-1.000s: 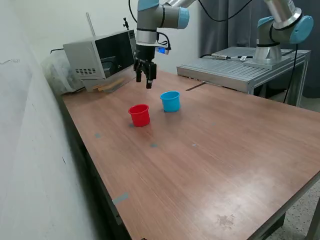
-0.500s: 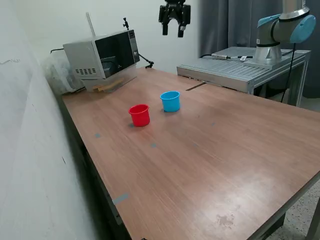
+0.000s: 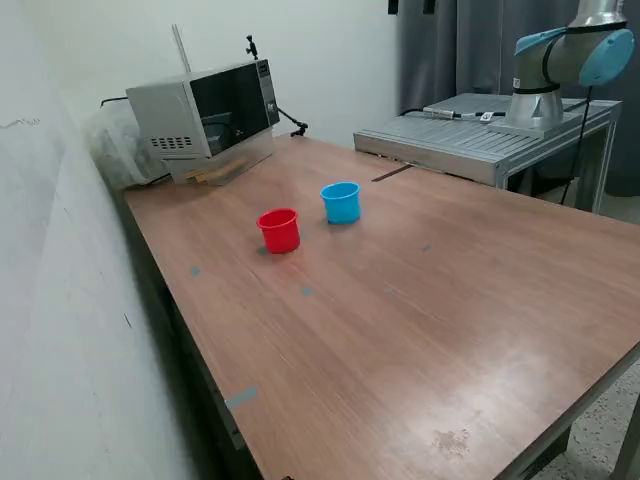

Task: Place red objects in the red bin, and blue objects in the blue bin.

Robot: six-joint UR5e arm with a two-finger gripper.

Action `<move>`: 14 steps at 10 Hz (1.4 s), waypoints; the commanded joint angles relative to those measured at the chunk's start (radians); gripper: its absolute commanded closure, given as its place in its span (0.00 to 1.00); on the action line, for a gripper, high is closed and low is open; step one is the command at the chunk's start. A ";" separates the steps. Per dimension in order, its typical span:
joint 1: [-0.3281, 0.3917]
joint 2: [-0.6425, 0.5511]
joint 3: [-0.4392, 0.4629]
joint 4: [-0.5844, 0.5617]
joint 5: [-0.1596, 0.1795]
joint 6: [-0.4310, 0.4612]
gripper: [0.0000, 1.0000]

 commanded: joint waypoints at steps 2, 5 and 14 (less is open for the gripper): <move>0.066 -0.072 0.046 0.075 -0.015 0.050 0.00; 0.066 -0.086 0.077 0.074 -0.013 0.053 0.00; 0.059 -0.090 0.082 0.074 -0.012 0.042 0.00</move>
